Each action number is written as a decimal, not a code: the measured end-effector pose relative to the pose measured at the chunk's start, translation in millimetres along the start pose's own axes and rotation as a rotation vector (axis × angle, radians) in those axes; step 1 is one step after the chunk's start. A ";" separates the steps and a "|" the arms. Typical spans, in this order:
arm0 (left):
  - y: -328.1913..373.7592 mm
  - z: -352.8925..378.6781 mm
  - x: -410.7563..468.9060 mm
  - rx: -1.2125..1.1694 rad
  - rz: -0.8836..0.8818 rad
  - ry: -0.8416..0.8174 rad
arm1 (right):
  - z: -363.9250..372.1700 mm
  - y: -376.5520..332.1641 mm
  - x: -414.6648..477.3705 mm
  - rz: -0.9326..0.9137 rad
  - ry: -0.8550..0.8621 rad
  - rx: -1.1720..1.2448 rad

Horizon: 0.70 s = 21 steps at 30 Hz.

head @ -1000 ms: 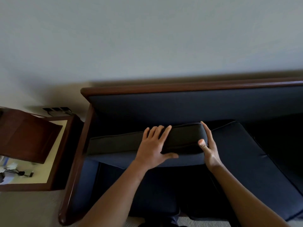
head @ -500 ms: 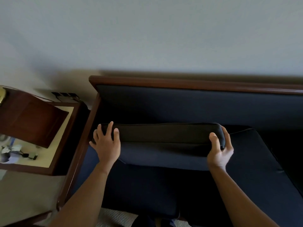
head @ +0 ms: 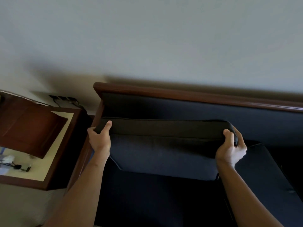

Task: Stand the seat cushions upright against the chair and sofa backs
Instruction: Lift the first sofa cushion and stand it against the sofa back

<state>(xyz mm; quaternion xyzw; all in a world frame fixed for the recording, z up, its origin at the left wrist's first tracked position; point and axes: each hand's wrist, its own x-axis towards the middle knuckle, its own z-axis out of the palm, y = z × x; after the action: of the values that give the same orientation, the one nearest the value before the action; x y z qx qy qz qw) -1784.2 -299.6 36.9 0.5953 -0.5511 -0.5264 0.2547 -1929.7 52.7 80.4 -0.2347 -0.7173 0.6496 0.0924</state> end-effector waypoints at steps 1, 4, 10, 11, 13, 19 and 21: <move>9.9 1.3 9.9 0.009 0.033 -0.005 | 10.8 -3.6 0.9 0.010 0.002 0.005; 42.0 7.8 43.1 0.027 0.133 -0.022 | 45.7 -11.9 6.3 0.025 0.013 0.025; 81.8 31.9 99.0 0.074 0.228 -0.059 | 106.0 2.2 34.1 -0.034 -0.160 -0.104; 82.5 36.4 107.6 0.091 0.239 -0.069 | 112.9 8.5 39.3 -0.030 -0.215 -0.157; 79.2 47.5 122.6 0.131 0.263 -0.111 | 124.0 20.9 49.7 -0.008 -0.287 -0.263; 47.3 71.0 146.3 0.315 0.288 -0.215 | 146.7 51.0 60.7 -0.044 -0.396 -0.473; 44.5 73.2 152.2 0.384 0.294 -0.248 | 152.4 54.2 62.1 -0.065 -0.376 -0.497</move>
<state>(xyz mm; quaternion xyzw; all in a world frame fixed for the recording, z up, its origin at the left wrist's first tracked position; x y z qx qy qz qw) -1892.5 -431.6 0.4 0.4774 -0.7483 -0.4384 0.1413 -2038.7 -51.9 -4.4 -0.1029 -0.8657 0.4831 -0.0816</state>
